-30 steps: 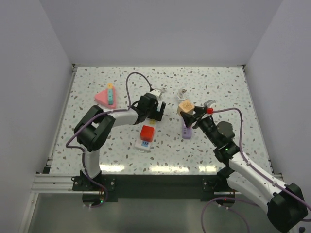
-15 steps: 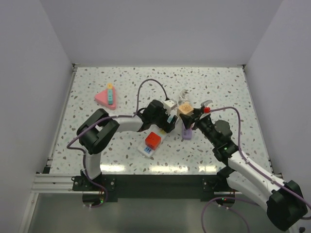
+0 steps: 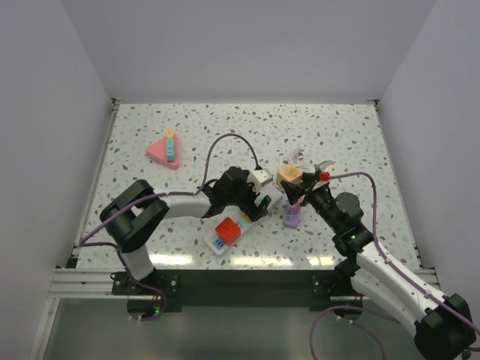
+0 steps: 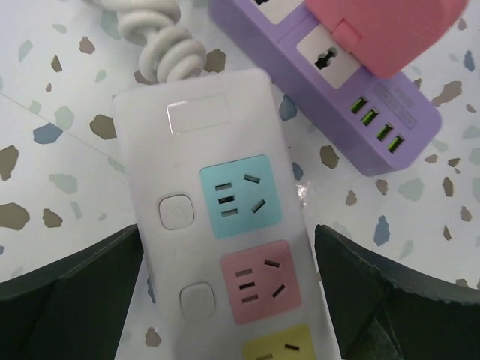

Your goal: Insert the plug

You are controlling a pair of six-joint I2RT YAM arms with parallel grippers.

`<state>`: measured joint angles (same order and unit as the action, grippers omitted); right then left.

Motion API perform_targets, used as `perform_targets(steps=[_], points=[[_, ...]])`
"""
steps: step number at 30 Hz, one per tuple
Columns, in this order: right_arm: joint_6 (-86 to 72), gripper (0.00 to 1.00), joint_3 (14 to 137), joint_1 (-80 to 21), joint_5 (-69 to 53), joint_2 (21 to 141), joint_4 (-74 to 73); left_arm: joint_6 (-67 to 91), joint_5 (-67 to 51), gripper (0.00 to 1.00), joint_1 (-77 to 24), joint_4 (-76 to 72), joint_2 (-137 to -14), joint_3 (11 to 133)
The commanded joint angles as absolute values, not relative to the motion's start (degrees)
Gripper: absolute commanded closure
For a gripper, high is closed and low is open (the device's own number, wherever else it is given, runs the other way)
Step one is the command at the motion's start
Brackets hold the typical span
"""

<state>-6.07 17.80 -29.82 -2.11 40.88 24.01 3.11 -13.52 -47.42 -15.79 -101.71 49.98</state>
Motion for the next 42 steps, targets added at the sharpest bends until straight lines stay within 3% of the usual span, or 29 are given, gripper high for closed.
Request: perform_targets(steps=[1, 9, 16, 23, 42], points=[[-7.3, 1.00, 17.2, -29.5, -0.2, 36.4, 24.4, 0.5, -12.4, 0.00, -48.7, -20.2, -91.4, 48.7], [-8.9, 1.00, 16.6, -29.5, -3.9, 39.2, 27.3, 5.3, -4.3, 0.00, -48.5, -22.9, -74.9, 40.4], [-14.1, 1.00, 12.1, -30.1, -10.7, 47.5, 42.2, 21.8, 13.9, 0.00, -49.7, -17.7, -60.5, 25.9], [-14.9, 1.00, 10.7, -36.4, -7.8, 56.6, 52.6, 31.5, 23.7, 0.00, -53.9, -11.3, -46.9, 16.9], [-11.8, 1.00, 14.9, -46.7, -0.2, 74.7, 62.5, 31.8, 21.4, 0.00, -59.1, -11.7, -48.2, 15.1]])
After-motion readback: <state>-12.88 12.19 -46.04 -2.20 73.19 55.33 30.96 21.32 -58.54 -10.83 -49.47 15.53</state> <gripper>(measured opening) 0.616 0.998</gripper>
